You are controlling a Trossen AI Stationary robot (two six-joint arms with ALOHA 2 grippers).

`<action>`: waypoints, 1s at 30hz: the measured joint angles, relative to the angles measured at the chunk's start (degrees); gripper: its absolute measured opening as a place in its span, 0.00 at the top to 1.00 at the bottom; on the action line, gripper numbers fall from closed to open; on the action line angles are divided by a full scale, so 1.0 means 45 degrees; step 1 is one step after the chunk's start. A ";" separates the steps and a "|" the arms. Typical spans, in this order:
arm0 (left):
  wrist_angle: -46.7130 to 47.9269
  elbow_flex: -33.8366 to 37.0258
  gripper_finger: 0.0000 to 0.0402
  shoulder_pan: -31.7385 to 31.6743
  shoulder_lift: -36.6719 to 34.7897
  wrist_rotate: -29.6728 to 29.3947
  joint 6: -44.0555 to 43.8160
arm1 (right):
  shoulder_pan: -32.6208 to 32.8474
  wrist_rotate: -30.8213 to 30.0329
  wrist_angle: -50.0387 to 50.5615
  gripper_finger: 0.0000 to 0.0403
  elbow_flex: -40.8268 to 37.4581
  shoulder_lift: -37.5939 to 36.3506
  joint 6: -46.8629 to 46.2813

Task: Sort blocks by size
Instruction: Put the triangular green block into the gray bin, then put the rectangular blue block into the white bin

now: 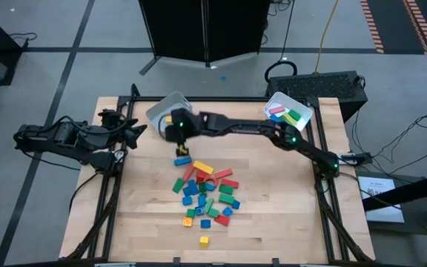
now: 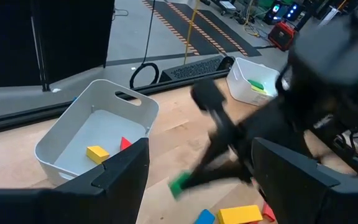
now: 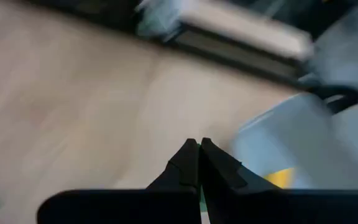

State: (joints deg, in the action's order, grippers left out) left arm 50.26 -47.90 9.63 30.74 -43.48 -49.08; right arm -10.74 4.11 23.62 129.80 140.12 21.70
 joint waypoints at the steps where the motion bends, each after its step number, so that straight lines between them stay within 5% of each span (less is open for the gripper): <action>1: 0.0000 0.0000 0.30 0.0000 -0.0003 -0.0005 0.0000 | -0.0195 -0.0019 -0.0491 1.00 0.0000 -0.0016 -0.0082; 13: 0.0005 0.0000 0.30 0.0000 -0.0004 -0.0066 -0.0002 | -0.2162 0.0083 -0.2426 0.97 0.0005 0.0584 -0.4349; 25: 0.0005 0.0000 0.30 0.0000 -0.0001 -0.0097 0.0000 | -0.2294 0.0198 -0.2898 0.62 0.0005 0.0601 -0.4858; 30: 0.0014 0.0000 0.30 0.0000 0.0001 0.0019 0.0000 | -0.1921 0.3291 -0.1327 0.58 0.0009 -0.0118 -0.5231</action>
State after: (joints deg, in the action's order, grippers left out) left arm 50.32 -47.90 9.63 30.74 -43.40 -49.08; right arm -19.38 18.92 17.65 129.84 139.59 -1.84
